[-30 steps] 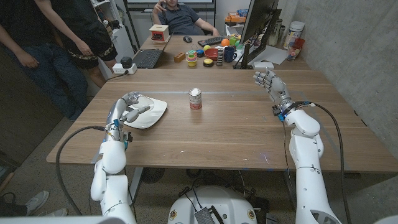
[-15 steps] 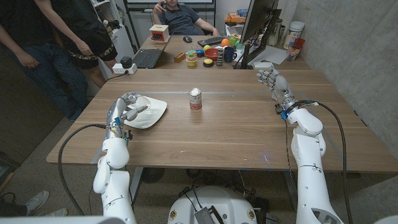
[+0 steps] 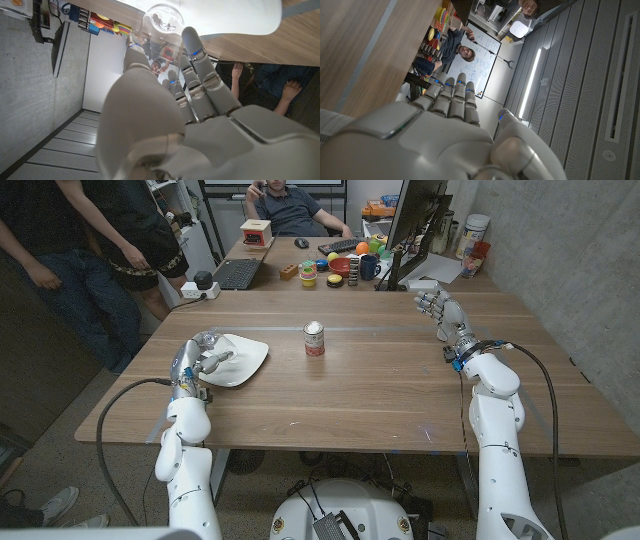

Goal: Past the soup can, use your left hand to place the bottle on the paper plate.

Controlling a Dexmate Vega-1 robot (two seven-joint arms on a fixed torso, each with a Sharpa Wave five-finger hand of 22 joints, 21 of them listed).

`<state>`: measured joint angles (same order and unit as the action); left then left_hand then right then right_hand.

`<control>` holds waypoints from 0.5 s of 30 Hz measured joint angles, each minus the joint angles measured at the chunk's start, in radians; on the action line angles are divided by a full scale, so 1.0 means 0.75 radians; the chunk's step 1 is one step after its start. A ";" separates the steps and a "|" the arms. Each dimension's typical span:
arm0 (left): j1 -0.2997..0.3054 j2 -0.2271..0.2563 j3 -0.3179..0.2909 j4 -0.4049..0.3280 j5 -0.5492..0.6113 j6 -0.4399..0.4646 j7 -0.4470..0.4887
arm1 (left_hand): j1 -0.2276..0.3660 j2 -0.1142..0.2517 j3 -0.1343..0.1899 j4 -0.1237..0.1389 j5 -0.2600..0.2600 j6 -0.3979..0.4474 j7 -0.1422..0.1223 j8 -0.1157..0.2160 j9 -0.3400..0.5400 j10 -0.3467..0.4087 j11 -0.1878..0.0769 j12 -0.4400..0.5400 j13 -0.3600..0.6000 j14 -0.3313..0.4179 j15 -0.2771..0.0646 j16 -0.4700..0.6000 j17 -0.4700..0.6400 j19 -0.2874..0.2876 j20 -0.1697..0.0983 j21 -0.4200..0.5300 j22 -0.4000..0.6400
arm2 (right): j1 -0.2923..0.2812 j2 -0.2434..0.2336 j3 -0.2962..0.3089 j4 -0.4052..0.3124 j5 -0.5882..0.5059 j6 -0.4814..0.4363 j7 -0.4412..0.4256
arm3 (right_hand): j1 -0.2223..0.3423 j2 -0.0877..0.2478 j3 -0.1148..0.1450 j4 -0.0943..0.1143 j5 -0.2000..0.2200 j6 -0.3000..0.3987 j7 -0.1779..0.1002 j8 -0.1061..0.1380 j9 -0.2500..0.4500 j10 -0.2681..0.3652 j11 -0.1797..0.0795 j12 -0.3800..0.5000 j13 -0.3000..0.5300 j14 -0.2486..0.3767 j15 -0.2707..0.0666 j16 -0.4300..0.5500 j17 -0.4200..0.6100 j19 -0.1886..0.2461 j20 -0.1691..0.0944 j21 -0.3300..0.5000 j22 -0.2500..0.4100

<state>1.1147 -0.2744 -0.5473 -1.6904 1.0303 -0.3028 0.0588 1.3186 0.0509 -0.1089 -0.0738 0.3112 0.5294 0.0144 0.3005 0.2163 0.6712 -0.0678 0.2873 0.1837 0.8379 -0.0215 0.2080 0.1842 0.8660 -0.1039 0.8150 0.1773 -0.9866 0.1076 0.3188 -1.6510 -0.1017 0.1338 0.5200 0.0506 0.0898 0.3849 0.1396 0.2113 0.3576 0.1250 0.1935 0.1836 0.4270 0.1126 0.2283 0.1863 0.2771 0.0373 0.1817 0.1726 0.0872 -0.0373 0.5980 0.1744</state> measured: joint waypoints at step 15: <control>-0.046 -0.020 0.079 -0.086 0.050 0.288 -0.179 | 0.000 0.000 -0.006 0.006 -0.001 0.007 0.002 -0.011 0.000 0.017 0.007 -0.008 0.000 0.007 -0.002 -0.002 0.000 0.006 -0.005 0.000 0.000 | 0.003 -0.002 0.010 0.022 -0.004 0.014 -0.008 | 0.000 0.000 -0.006 -0.006 0.000 0.000 0.000 0.000 0.000 0.000 0.000 0.000 0.000 0.000 0.000 0.000 0.000 0.002 0.002 -0.009 0.000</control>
<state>1.0801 -0.2891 -0.4881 -1.7552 1.0681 -0.0871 -0.0751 1.3186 0.0509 -0.1131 -0.0697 0.3105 0.5347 0.0161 0.2922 0.2162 0.6843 -0.0624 0.2812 0.1835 0.8430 -0.0232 0.2064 0.1840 0.8702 -0.1073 0.8150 0.1773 -0.9846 0.1058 0.3262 -1.6346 -0.1048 0.1441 0.5141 0.0506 0.0898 0.3807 0.1353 0.2112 0.3575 0.1250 0.1935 0.1836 0.4269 0.1126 0.2282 0.1863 0.2771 0.0373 0.1817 0.1726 0.0886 -0.0357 0.5915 0.1744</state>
